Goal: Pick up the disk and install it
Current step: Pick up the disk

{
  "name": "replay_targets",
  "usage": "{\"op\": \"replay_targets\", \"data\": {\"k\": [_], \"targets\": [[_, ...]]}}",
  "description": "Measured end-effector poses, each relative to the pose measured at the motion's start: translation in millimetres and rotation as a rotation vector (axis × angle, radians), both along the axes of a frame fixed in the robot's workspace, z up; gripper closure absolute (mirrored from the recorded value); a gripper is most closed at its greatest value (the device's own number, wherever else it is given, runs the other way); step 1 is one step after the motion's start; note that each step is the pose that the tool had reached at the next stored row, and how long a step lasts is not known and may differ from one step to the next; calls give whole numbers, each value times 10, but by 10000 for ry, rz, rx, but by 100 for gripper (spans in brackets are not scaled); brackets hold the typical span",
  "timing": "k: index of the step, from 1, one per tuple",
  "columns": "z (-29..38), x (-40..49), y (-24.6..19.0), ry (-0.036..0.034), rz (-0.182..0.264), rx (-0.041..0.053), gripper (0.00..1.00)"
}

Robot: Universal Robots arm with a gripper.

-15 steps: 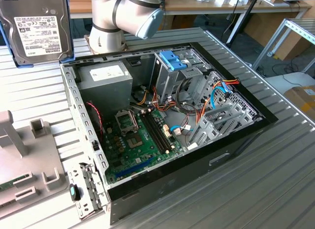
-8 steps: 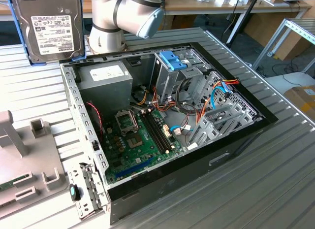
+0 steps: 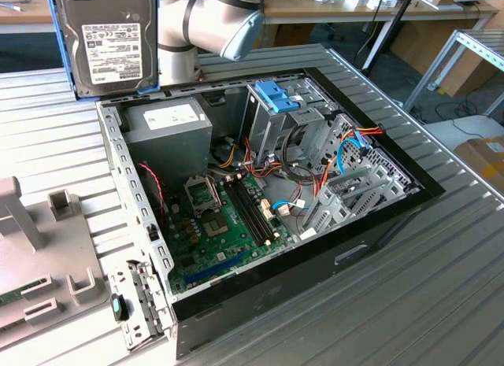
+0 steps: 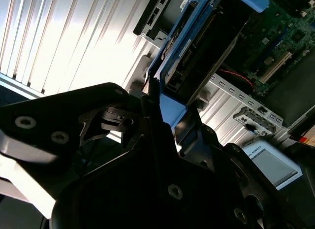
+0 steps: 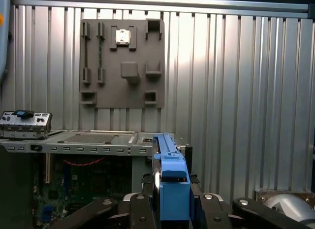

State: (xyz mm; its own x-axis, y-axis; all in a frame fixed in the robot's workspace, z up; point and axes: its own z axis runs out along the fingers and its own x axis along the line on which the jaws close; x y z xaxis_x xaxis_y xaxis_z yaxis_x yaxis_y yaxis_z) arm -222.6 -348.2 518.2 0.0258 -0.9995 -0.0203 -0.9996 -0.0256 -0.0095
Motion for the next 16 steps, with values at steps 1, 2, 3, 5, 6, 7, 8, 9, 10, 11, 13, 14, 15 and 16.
{"op": "replay_targets", "data": {"k": [1, 2, 3, 5, 6, 7, 8, 9, 10, 11, 13, 14, 15, 16], "targets": [[0, 31, 0, 1, 0, 0, 63], [0, 55, 0, 0, -1, -1, 63], [1, 116, 0, 1, 0, -1, 63], [0, 241, 0, 1, -1, 0, 63], [0, 272, 1, 1, -1, 0, 63], [0, 348, 1, 0, 0, 0, 63], [0, 405, 1, 1, 0, -1, 63], [0, 445, 1, 0, -1, 0, 63], [0, 468, 1, 1, -1, 0, 63], [0, 514, 1, 1, 0, -1, 63], [0, 554, 1, 1, 0, -1, 63], [1, 567, 1, 2, 0, -2, 63], [1, 568, 1, 1, 0, -1, 63], [0, 569, 1, 0, -2, 0, 63]]}}
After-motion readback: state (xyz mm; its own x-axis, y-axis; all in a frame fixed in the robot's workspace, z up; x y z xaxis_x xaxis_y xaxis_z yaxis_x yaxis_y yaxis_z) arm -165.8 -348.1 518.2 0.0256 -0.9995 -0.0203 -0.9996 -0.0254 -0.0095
